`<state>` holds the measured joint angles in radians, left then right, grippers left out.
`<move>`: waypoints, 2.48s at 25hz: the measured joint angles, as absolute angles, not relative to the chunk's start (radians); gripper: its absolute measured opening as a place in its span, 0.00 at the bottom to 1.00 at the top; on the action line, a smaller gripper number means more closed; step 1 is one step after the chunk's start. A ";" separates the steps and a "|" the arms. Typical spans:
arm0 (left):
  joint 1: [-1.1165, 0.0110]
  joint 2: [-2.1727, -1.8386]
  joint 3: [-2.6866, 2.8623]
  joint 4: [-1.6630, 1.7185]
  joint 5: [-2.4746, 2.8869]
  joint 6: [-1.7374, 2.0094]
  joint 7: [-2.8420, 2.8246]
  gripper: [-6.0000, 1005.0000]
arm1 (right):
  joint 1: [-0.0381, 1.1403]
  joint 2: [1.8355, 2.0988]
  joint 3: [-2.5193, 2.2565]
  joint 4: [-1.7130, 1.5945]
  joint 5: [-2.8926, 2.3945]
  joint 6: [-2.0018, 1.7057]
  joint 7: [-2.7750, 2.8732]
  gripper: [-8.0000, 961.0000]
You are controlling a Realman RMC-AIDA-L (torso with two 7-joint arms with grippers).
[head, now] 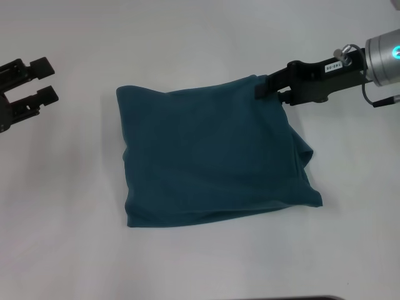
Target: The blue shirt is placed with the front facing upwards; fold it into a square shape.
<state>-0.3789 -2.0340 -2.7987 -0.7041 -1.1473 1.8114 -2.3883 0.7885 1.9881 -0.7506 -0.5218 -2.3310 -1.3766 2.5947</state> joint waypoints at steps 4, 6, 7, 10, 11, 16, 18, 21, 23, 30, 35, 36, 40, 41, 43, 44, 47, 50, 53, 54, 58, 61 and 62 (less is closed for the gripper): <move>-0.380 -2.034 -2.798 -0.704 -1.147 1.811 -2.389 0.73 | 0.789 1.991 -0.757 -0.526 -2.333 -1.372 2.593 0.50; -0.380 -2.034 -2.798 -0.704 -1.147 1.812 -2.389 0.73 | 0.789 1.991 -0.760 -0.526 -2.334 -1.369 2.586 0.45; -0.380 -2.034 -2.798 -0.704 -1.147 1.812 -2.389 0.73 | 0.789 1.991 -0.761 -0.526 -2.334 -1.368 2.582 0.42; -0.380 -2.034 -2.797 -0.704 -1.147 1.813 -2.388 0.73 | 0.788 1.991 -0.761 -0.528 -2.333 -1.368 2.573 0.35; -0.380 -2.035 -2.797 -0.704 -1.147 1.813 -2.388 0.73 | 0.788 1.991 -0.761 -0.528 -2.332 -1.369 2.573 0.32; -0.380 -2.035 -2.796 -0.704 -1.146 1.813 -2.388 0.73 | 0.789 1.991 -0.759 -0.530 -2.330 -1.367 2.575 0.20; -0.380 -2.035 -2.796 -0.704 -1.146 1.813 -2.388 0.73 | 0.788 1.991 -0.759 -0.530 -2.330 -1.367 2.573 0.15; -0.380 -2.036 -2.796 -0.704 -1.146 1.813 -2.388 0.73 | 0.788 1.993 -0.760 -0.541 -2.330 -1.365 2.566 0.06; -0.381 -2.036 -2.796 -0.704 -1.146 1.815 -2.387 0.73 | 0.787 1.999 -0.760 -0.563 -2.330 -1.365 2.560 0.03; -0.379 -2.037 -2.796 -0.704 -1.146 1.819 -2.387 0.73 | 0.789 2.015 -0.764 -0.590 -2.338 -1.330 2.547 0.04; -0.377 -2.039 -2.797 -0.704 -1.147 1.821 -2.387 0.73 | 0.789 2.017 -0.788 -0.585 -2.346 -1.303 2.554 0.05; -0.377 -2.039 -2.797 -0.704 -1.147 1.821 -2.388 0.73 | 0.789 2.017 -0.790 -0.584 -2.350 -1.301 2.556 0.05; -0.380 -2.039 -2.797 -0.704 -1.147 1.821 -2.389 0.73 | 0.786 2.017 -0.790 -0.581 -2.364 -1.277 2.558 0.06; -0.380 -2.039 -2.797 -0.704 -1.147 1.820 -2.389 0.73 | 0.785 2.017 -0.791 -0.581 -2.364 -1.271 2.558 0.06; -0.380 -2.039 -2.797 -0.704 -1.147 1.819 -2.389 0.73 | 0.783 2.018 -0.791 -0.581 -2.364 -1.257 2.558 0.07; -0.380 -2.040 -2.797 -0.704 -1.147 1.818 -2.389 0.73 | 0.783 2.018 -0.792 -0.581 -2.364 -1.251 2.558 0.07; -0.380 -2.040 -2.797 -0.704 -1.147 1.818 -2.389 0.73 | 0.785 2.019 -0.799 -0.578 -2.364 -1.240 2.558 0.08; -0.380 -2.040 -2.797 -0.704 -1.147 1.818 -2.389 0.73 | 0.790 2.021 -0.803 -0.570 -2.364 -1.236 2.559 0.08; -0.380 -2.040 -2.797 -0.704 -1.147 1.817 -2.389 0.73 | 0.793 2.022 -0.803 -0.567 -2.364 -1.232 2.559 0.09; -0.380 -2.040 -2.799 -0.704 -1.147 1.817 -2.389 0.73 | 0.793 2.022 -0.803 -0.564 -2.364 -1.231 2.559 0.09; -0.379 -2.040 -2.802 -0.704 -1.147 1.820 -2.388 0.73 | 0.792 2.019 -0.804 -0.558 -2.364 -1.216 2.569 0.10; -0.378 -2.040 -2.802 -0.704 -1.147 1.820 -2.386 0.73 | 0.787 2.016 -0.804 -0.558 -2.364 -1.203 2.571 0.11; -0.377 -2.040 -2.802 -0.704 -1.147 1.820 -2.386 0.73 | 0.786 2.016 -0.804 -0.558 -2.364 -1.200 2.571 0.11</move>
